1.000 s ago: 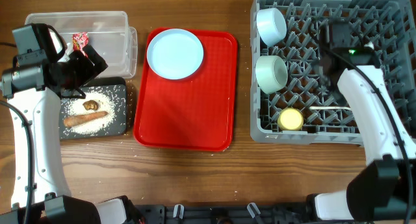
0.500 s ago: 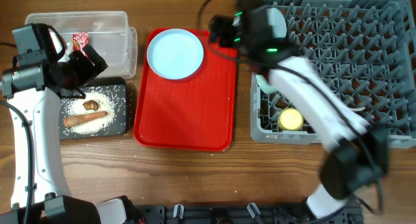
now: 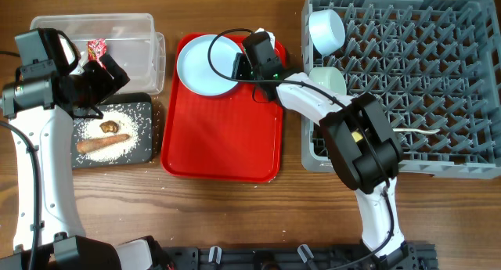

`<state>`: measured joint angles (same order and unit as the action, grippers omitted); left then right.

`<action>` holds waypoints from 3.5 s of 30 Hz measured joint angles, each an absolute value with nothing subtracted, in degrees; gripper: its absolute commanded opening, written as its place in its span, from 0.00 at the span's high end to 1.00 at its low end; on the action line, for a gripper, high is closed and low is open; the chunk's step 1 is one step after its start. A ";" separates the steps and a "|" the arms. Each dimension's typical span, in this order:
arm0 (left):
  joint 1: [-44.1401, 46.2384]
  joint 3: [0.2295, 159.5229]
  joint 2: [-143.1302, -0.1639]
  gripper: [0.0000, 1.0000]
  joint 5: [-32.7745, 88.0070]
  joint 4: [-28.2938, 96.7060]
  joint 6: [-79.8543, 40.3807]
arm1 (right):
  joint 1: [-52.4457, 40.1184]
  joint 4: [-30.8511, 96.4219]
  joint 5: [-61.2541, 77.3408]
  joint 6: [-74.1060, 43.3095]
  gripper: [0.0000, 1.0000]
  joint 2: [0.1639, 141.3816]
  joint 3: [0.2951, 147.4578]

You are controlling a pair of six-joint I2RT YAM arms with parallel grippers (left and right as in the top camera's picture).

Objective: Sort waste into correct bins and load items into the dishwasher rack

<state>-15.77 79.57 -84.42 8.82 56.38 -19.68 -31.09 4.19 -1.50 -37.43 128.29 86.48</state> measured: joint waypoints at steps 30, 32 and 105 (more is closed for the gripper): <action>-15.77 79.57 -84.42 0.00 8.82 56.38 -19.68 | -21.12 18.06 -3.64 -24.34 0.96 100.31 85.86; -15.77 79.57 -84.42 0.00 8.82 56.36 -19.68 | -19.14 22.37 -13.74 -23.68 0.96 91.50 86.41; -15.77 79.57 -84.42 0.00 8.84 56.38 -19.68 | -3.92 49.23 -10.15 -0.40 0.00 43.22 67.75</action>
